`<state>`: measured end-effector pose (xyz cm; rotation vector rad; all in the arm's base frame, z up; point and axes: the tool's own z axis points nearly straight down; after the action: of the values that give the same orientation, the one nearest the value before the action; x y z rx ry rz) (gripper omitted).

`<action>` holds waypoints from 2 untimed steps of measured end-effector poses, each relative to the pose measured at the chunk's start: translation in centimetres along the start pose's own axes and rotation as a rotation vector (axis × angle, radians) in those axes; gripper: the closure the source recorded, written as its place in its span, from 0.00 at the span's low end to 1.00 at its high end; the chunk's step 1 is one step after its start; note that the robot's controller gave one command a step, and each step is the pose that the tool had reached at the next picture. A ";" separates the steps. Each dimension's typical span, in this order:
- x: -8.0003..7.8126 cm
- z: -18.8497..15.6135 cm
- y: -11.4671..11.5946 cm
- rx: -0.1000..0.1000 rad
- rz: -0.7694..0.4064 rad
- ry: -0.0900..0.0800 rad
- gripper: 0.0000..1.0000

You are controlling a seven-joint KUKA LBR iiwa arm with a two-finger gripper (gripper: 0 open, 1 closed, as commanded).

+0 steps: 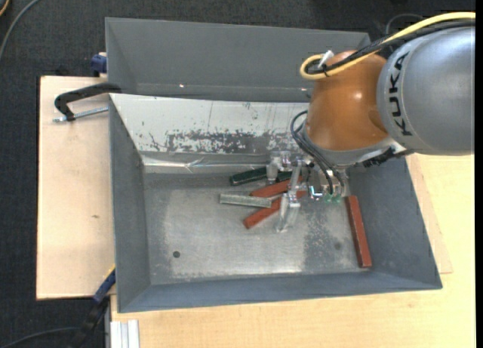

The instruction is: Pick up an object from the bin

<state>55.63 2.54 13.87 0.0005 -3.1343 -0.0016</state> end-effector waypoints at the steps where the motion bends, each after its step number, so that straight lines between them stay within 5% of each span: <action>1: 1.2 7.1 1.4 0.000 -0.064 -0.008 0.00; 2: 0.7 6.3 1.3 0.000 -0.063 -0.024 1.00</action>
Offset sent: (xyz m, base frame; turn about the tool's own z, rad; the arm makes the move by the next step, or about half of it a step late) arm -0.0128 0.0126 -0.0687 -0.0643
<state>54.88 3.85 7.57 0.1000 -3.1568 -0.0019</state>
